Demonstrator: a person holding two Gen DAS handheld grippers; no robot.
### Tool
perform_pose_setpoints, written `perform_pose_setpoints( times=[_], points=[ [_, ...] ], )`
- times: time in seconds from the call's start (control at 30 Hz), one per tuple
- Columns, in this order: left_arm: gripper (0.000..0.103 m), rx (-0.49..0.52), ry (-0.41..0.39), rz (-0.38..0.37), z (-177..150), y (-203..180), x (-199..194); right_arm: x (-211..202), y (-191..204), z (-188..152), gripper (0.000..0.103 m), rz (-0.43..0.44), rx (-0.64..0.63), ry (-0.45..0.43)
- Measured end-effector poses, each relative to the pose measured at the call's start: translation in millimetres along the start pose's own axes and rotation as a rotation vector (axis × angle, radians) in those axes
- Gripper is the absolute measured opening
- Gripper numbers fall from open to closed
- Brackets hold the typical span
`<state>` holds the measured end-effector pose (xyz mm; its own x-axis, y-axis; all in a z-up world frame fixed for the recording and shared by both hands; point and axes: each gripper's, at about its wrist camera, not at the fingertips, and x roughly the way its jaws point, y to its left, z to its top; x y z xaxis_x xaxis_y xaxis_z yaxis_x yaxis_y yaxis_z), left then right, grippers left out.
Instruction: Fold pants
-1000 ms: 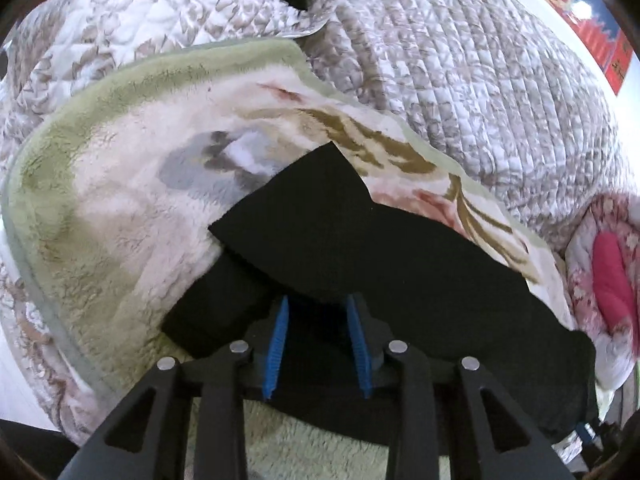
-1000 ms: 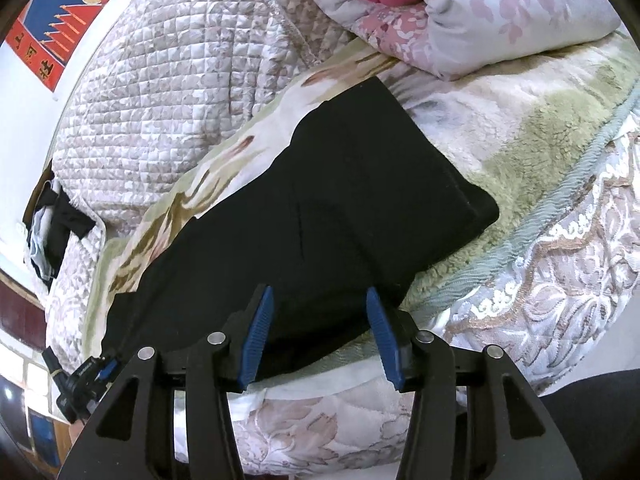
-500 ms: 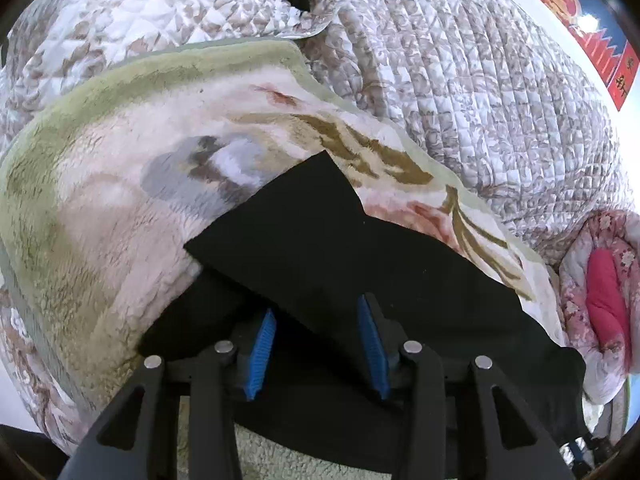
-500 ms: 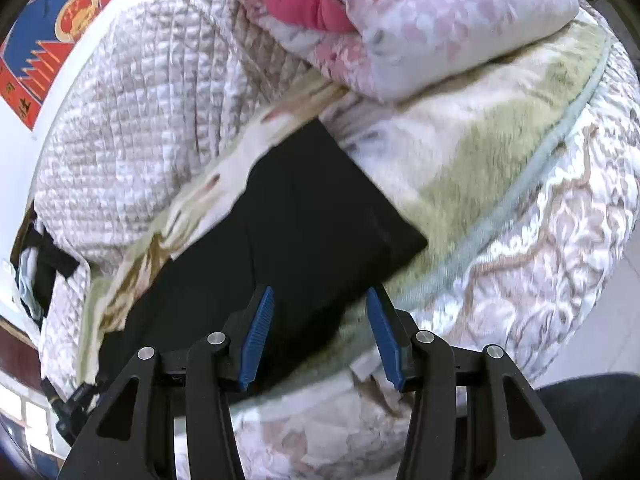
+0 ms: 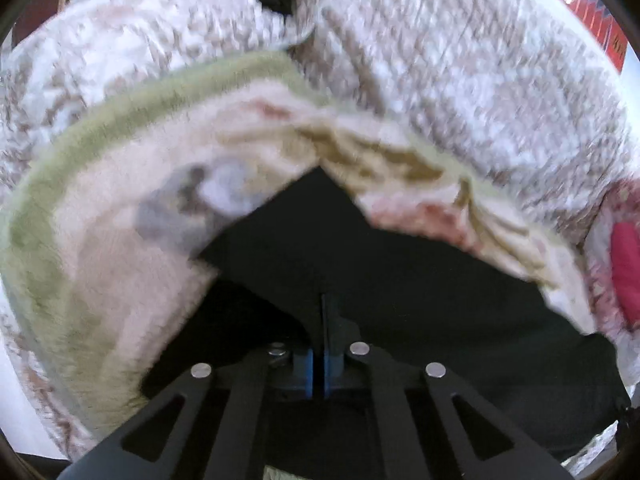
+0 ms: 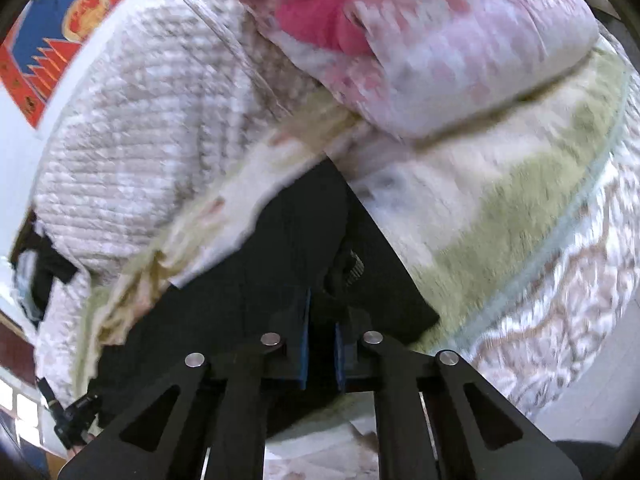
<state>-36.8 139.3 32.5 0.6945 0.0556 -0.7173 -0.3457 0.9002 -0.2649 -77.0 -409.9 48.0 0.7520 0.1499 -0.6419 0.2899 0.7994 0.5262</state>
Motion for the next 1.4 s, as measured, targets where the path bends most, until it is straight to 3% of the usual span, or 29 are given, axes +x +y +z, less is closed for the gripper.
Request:
perform_pose_setpoints(
  times=[0.1, 0.17, 0.2, 0.27, 0.33, 0.47, 0.57, 0.7, 0.83, 0.97, 1.03, 1.13, 1.23, 1.33, 1.37, 1.4],
  points=[
    [0.004, 0.006, -0.071, -0.031, 1.4, -1.5, -33.7, -18.8, 6.1, 7.7, 0.009, 0.048, -0.007, -0.044],
    [0.004, 0.025, -0.091, -0.025, -5.9, -0.9, -44.8, -20.2, 1.7, 8.0, 0.009, 0.016, -0.013, -0.047],
    [0.004, 0.036, -0.085, -0.017, -11.2, 0.5, -43.0, -12.3, -3.5, 6.9, 0.009, -0.023, -0.011, -0.012],
    [0.004, 0.035, 0.003, 0.016, -23.4, 7.4, -21.2, 8.2, -21.7, 0.5, 0.009, -0.074, 0.049, 0.086],
    [0.004, -0.017, 0.105, 0.033, -31.2, 19.3, -1.9, 9.9, -24.1, -0.6, 0.009, -0.081, 0.068, 0.100],
    [0.006, 0.004, 0.049, 0.035, -28.2, 18.1, -15.6, 4.7, -17.5, -1.8, 0.010, -0.099, 0.029, 0.083],
    [0.009, -0.021, 0.050, 0.060, -27.6, 24.1, -18.1, 5.1, -22.2, -3.3, 0.013, -0.105, 0.055, 0.091],
    [0.009, -0.077, 0.007, 0.139, -25.3, 38.5, -34.9, -16.9, -19.1, -2.8, 0.026, -0.186, 0.023, 0.010],
    [0.010, -0.068, -0.060, 0.196, -17.2, 40.2, -49.4, -36.5, -9.9, 6.9, 0.027, -0.234, -0.038, -0.093],
    [0.013, 0.026, -0.057, 0.102, -8.5, 7.2, -40.4, -12.5, 24.0, 13.8, 0.027, -0.122, -0.195, -0.027],
    [0.023, 0.090, -0.012, 0.000, -7.6, -19.7, -26.9, 11.8, 44.7, 15.7, 0.027, -0.075, -0.286, 0.044],
    [0.024, 0.198, 0.044, -0.138, -5.0, -66.6, -9.3, 47.6, 67.5, 18.4, 0.027, -0.088, -0.401, 0.105],
    [0.024, 0.303, 0.108, -0.262, -8.0, -113.1, 10.0, 81.3, 75.6, 29.6, 0.027, -0.083, -0.433, 0.166],
    [0.024, 0.382, 0.133, -0.303, -13.9, -148.9, 30.6, 106.8, 82.3, 31.5, 0.026, -0.106, -0.528, 0.199],
    [0.024, 0.408, 0.133, -0.281, -16.8, -156.3, 39.4, 114.8, 76.8, 33.1, 0.020, -0.119, -0.528, 0.196],
    [0.024, 0.421, 0.142, -0.244, -18.6, -161.6, 50.4, 119.7, 70.4, 35.1, 0.003, -0.119, -0.506, 0.200]
  ],
)
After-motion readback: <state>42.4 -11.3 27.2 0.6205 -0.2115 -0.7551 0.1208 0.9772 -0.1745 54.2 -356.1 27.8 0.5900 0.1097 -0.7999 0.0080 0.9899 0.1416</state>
